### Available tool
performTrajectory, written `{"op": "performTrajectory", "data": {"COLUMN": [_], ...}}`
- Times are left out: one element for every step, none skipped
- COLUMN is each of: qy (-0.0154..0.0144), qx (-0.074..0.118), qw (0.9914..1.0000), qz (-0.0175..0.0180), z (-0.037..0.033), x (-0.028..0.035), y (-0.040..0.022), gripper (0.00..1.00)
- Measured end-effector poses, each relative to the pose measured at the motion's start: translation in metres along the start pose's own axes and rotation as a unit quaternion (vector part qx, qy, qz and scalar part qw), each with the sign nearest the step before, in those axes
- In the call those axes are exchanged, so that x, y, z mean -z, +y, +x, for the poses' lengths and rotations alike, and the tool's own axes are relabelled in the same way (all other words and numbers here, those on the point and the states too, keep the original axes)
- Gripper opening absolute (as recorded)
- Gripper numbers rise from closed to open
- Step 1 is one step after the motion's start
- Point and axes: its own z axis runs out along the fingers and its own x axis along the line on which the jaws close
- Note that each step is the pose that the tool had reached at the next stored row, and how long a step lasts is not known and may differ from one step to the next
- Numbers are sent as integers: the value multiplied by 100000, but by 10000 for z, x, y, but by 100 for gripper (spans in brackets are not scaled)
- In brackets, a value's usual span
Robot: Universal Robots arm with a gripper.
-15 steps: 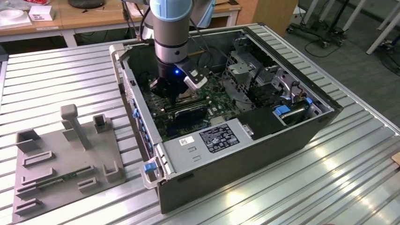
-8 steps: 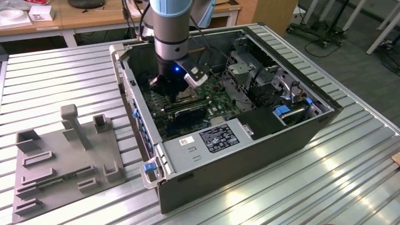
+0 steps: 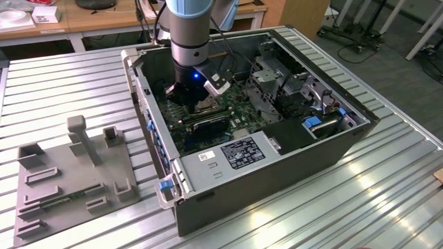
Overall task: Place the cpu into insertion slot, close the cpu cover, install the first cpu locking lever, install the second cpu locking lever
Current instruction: 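Install the second cpu locking lever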
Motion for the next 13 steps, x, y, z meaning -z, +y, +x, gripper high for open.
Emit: {"op": "performTrajectory", "data": {"qy": [3,4,2,19,12,4,6,1,0,-4,-7,-2,3], "qx": [1,1,2,3,3,2,3,2,3,1,1,1,1], "qw": [100000,100000,100000,100000,100000,100000,100000,100000,100000,100000,100000,100000,100000], "qz": [3,6,2,28,20,9,11,5,0,-9,-11,-4,4], "z": [0,0,0,0,-1,-1,-2,-2,-3,-3,-3,-3,-3], "x": [1,2,3,12,23,32,40,46,49,49,49,51,52], "y": [0,0,0,0,1,2,3,3,4,4,4,4,4], "gripper": [11,11,11,11,11,11,11,11,11,11,11,11,11]}}
